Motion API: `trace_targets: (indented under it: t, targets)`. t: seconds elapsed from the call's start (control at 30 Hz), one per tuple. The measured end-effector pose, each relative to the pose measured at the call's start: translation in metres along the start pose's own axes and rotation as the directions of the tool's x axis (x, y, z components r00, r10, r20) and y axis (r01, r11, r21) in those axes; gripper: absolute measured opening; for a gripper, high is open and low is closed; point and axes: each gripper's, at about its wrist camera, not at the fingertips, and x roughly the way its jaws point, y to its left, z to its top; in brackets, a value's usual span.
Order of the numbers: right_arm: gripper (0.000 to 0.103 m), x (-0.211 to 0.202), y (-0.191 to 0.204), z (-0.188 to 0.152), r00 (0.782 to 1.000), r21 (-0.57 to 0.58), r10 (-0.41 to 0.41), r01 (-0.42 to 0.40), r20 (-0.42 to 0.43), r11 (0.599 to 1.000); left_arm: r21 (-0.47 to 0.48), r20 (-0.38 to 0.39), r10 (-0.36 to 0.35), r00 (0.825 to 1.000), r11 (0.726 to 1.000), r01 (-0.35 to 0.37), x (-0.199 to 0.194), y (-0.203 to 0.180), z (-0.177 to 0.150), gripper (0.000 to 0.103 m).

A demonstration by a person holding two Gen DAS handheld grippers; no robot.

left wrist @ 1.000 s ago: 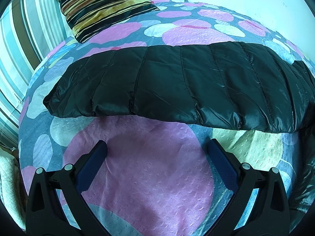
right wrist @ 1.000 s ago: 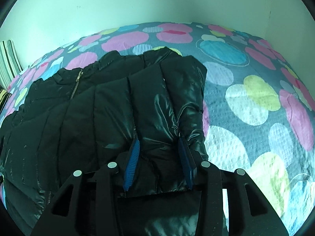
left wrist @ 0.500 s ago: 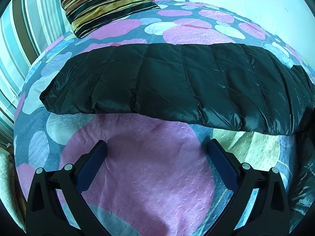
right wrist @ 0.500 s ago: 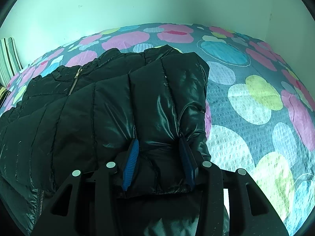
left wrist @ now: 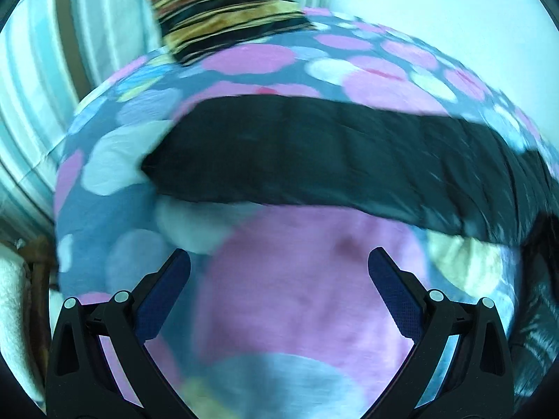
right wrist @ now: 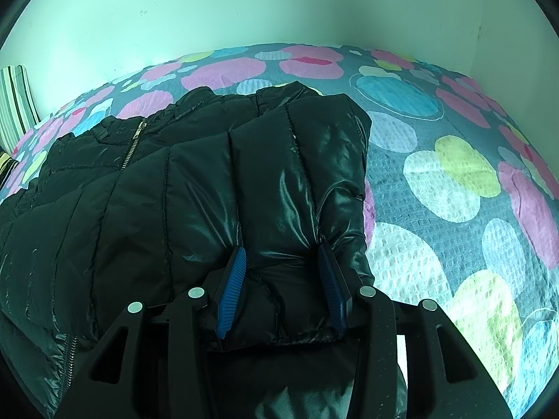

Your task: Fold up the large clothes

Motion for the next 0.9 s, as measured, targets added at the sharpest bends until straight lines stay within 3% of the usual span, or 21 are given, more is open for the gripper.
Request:
trace_targets:
  t: [0.17,0.3,0.53,0.67,0.7,0.77,0.83,0.9]
  targets:
    - [0.044,0.0,0.001,0.0,1.0,-0.006,-0.008,0.008,0.004,1.0,-0.122,0.004,0.006,1.0,0.992,-0.006,0.008,0.051,0.024,0.101]
    - [0.045,0.0,0.002,0.0,1.0,-0.01,-0.015,0.015,0.009,1.0,-0.216,-0.002,-0.082,0.997,0.973,0.08,0.021,0.079,0.045,0.101]
    - [0.048,-0.005,0.007,0.002,0.999,-0.026,-0.043,0.043,0.029,0.999,-0.219,-0.018,-0.161,0.987,0.964,0.154,0.042,0.079,0.06,0.101]
    - [0.062,-0.011,0.011,0.003,0.996,-0.047,-0.065,0.068,0.058,0.997,-0.225,-0.02,-0.18,0.984,0.959,0.171,0.048,0.08,0.065,0.101]
    - [0.074,-0.012,0.011,0.003,0.996,-0.049,-0.07,0.073,0.063,0.996,-0.229,-0.018,-0.187,0.982,0.957,0.178,0.049,0.081,0.065,0.101]
    - [0.085,-0.015,0.012,0.003,0.99,-0.041,-0.112,0.115,0.082,0.992,-0.231,-0.018,-0.196,0.98,0.955,0.187,0.05,0.081,0.066,0.101]
    - [0.085,-0.015,0.01,0.002,0.991,-0.033,-0.107,0.11,0.078,0.993,-0.228,-0.019,-0.209,0.978,0.953,0.199,0.051,0.081,0.067,0.098]
    - [0.086,-0.011,0.008,0.002,0.993,-0.023,-0.103,0.105,0.064,0.994,-0.229,-0.027,-0.22,0.975,0.951,0.208,0.053,0.08,0.068,0.086]
